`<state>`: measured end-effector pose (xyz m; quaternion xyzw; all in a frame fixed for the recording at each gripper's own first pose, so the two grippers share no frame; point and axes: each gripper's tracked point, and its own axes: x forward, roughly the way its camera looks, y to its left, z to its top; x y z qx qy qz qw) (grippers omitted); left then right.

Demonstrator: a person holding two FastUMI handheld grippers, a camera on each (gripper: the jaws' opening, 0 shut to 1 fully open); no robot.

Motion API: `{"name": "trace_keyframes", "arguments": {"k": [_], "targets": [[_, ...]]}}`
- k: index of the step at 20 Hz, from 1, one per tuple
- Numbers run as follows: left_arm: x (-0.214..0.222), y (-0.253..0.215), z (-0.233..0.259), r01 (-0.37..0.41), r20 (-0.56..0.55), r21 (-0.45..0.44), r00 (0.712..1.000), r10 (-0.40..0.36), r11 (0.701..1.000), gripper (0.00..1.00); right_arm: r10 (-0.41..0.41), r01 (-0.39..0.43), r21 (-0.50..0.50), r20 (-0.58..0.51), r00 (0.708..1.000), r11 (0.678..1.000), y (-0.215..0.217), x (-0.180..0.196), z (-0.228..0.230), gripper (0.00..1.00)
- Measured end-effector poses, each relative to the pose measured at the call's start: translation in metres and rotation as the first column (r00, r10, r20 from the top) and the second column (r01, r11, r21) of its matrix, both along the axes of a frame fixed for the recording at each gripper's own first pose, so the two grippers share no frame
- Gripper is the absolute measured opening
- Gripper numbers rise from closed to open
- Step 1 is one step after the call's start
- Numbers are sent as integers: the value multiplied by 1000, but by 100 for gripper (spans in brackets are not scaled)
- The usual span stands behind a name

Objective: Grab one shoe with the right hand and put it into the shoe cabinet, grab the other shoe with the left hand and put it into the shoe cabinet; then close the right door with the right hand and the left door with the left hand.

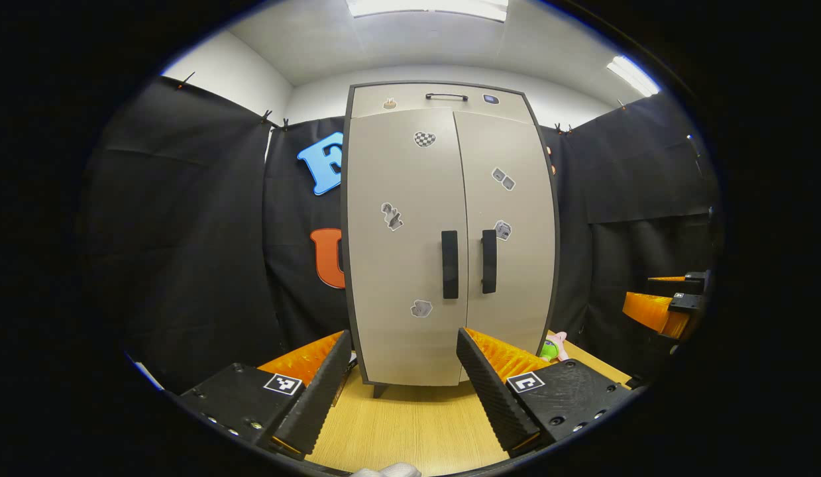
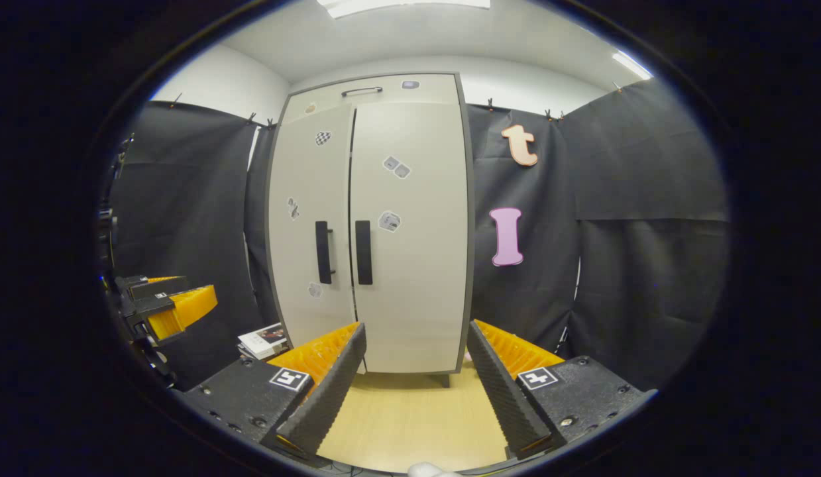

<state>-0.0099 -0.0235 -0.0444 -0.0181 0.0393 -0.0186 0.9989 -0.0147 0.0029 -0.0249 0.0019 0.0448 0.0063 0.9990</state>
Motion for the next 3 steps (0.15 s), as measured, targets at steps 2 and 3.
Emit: {"name": "trace_keyframes", "arguments": {"k": [2, 3], "targets": [[-1, 1, 1, 0, 2, 0, 1000, 0, 1000, 96, -2, 2, -1, 0, 1000, 1000, 0, -1, 1, 99], [0, 1, 1, 0, 3, -1, 1000, 0, 1000, 96, -1, 1, -1, 1, 1000, 1000, 0, 0, 1, 99]]}}
